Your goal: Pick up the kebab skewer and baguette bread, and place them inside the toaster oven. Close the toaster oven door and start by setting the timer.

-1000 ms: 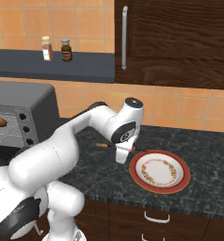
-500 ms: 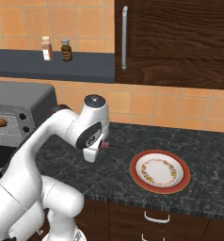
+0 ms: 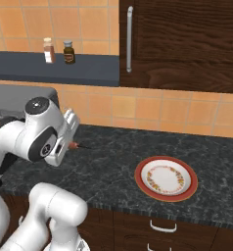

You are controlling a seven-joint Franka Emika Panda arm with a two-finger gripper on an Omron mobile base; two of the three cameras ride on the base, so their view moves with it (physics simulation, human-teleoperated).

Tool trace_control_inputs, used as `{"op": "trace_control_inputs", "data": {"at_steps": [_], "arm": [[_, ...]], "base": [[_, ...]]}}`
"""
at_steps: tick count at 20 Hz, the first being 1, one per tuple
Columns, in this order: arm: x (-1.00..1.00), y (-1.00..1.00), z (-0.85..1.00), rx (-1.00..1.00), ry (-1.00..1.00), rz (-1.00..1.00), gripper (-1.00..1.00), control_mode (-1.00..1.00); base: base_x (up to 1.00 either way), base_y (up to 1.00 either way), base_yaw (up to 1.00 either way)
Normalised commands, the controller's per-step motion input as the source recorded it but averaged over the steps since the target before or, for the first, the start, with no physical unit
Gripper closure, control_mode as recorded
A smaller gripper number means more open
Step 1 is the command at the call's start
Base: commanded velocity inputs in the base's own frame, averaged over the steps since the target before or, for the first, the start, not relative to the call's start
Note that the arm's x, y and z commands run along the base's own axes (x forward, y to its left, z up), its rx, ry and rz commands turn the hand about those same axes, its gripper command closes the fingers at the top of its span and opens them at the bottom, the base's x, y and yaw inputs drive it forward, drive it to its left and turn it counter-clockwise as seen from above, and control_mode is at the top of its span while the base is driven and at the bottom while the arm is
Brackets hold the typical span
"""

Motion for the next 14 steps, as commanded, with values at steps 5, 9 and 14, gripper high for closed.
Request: {"op": "trace_control_inputs", "data": {"at_steps": [5, 9, 14], "arm": [[-0.2, 0.93, 0.34, -0.08, -0.07, -0.06, 1.0, -1.0], [-0.03, 1.0, 0.0, -0.12, 0.0, -0.06, 1.0, -1.0], [0.0, 1.0, 0.0, -0.13, 0.0, -0.01, 1.0, -1.0]], "base": [[0.0, 0.0, 0.0], [0.0, 0.0, 0.0], [0.0, 0.0, 0.0]]}}
